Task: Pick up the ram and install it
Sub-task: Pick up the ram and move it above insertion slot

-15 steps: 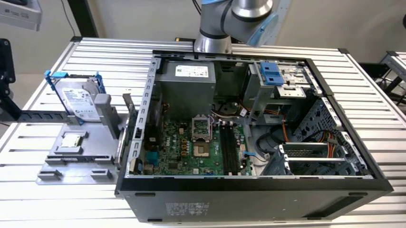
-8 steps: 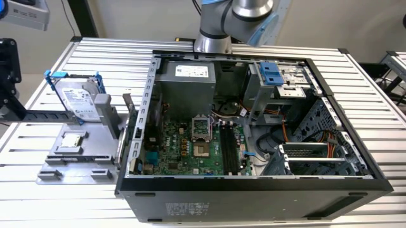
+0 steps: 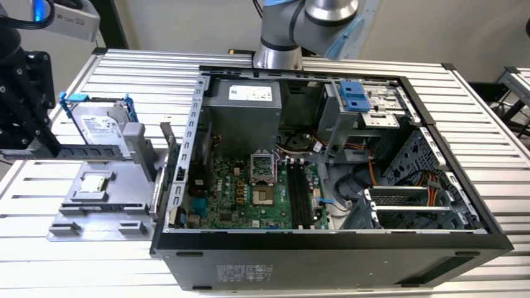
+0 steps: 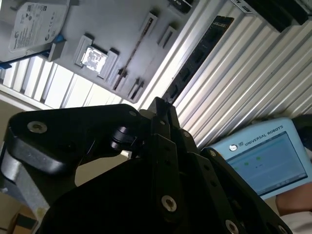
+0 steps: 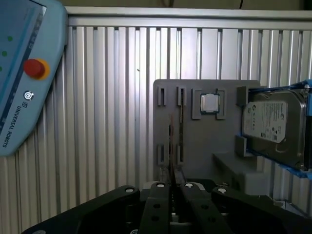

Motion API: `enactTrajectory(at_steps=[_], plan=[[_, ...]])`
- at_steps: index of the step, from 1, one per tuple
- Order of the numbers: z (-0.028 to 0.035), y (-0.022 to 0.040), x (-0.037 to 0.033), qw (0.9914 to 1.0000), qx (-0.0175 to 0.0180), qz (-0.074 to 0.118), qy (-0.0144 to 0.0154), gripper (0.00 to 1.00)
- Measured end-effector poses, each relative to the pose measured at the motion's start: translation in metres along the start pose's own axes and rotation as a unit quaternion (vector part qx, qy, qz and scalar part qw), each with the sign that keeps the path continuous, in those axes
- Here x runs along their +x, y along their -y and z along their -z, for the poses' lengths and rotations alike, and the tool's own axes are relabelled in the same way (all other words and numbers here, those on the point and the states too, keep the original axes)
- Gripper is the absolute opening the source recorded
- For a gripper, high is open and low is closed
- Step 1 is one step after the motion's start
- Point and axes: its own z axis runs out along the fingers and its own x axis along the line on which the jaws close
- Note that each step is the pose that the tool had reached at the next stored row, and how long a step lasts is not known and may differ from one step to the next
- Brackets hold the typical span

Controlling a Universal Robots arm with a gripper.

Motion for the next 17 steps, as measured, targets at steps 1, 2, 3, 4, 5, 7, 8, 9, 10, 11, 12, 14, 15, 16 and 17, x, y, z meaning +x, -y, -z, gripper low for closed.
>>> enactTrajectory(at_steps=[1, 2, 3, 4, 5, 7, 8, 9, 10, 11, 12, 14, 15, 16, 17], plan=[[0.0, 0.0035, 0.0, 1.0, 0.0, 0.0, 0.0, 0.0], [0.0002, 0.0071, 0.0, 1.0, -0.0001, 0.0, 0.0, 0.0], [0.0002, 0.0106, 0.0, 1.0, -0.0002, 0.0, 0.0, 0.0], [0.0003, 0.0143, 0.0, 1.0, -0.0003, 0.0, 0.0, 0.0], [0.0003, 0.0179, 0.0, 1.0, -0.0004, 0.0, 0.0, 0.0], [0.0004, 0.0257, -0.0001, 1.0, -0.0005, 0.0, 0.0, 0.0], [0.0006, 0.0296, -0.0001, 1.0, -0.0007, 0.0, 0.0, 0.0], [0.0007, 0.0337, -0.0001, 1.0, -0.0008, 0.0, 0.0, 0.0], [0.0007, 0.0378, -0.0001, 1.0, -0.0009, 0.0, 0.0, 0.0], [0.0008, 0.042, -0.0002, 1.0, -0.001, 0.0, 0.0, 0.0], [0.0009, 0.0464, -0.0003, 1.0, -0.0011, 0.0, 0.0, 0.0], [0.001, 0.0551, -0.0004, 1.0, -0.0013, 0.0, 0.0, 0.0], [0.0011, 0.0594, -0.0004, 1.0, -0.0013, 0.0, 0.0, 0.0], [0.0012, 0.0637, -0.0005, 1.0, -0.0015, 0.0, 0.0, 0.0], [0.0013, 0.0681, -0.0007, 1.0, -0.0015, 0.0, 0.0, 0.0]])
